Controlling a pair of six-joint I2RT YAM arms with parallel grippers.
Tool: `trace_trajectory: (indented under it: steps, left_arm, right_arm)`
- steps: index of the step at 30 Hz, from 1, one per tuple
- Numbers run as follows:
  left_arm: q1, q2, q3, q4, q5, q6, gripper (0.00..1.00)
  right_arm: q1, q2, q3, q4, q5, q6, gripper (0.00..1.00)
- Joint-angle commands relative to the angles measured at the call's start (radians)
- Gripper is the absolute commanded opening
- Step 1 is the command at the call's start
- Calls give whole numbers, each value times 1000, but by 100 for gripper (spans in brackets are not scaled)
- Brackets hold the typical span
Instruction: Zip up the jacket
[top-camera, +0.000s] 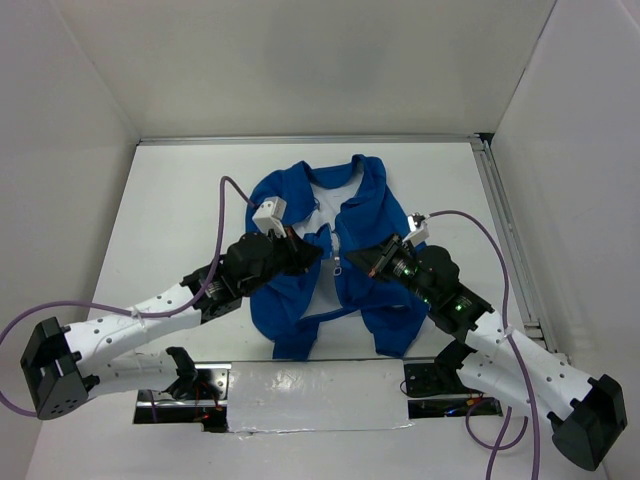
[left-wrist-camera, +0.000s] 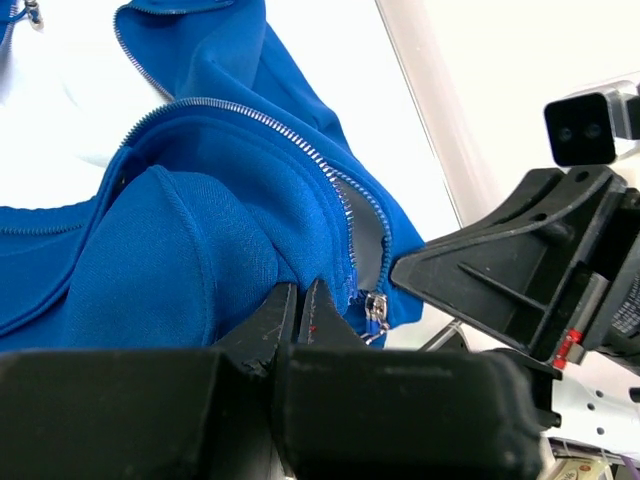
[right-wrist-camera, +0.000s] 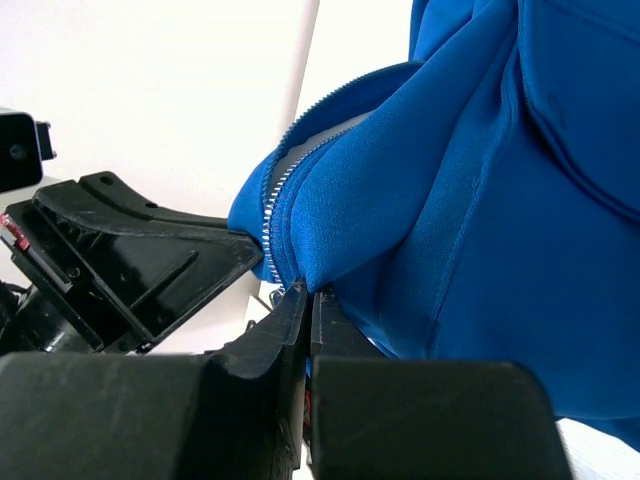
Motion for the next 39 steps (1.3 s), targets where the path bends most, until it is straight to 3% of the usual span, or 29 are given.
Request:
trace_trajectory:
  steps: [1,39]
  left_arm:
    - [-8,8,47,42,-28,-8,0]
    - [-8,5,39,26,-13,-20,0]
  right_arm:
    - [-2,-7,8,37,-17,3,0]
    - [-2,39,44,103,-20,-19,0]
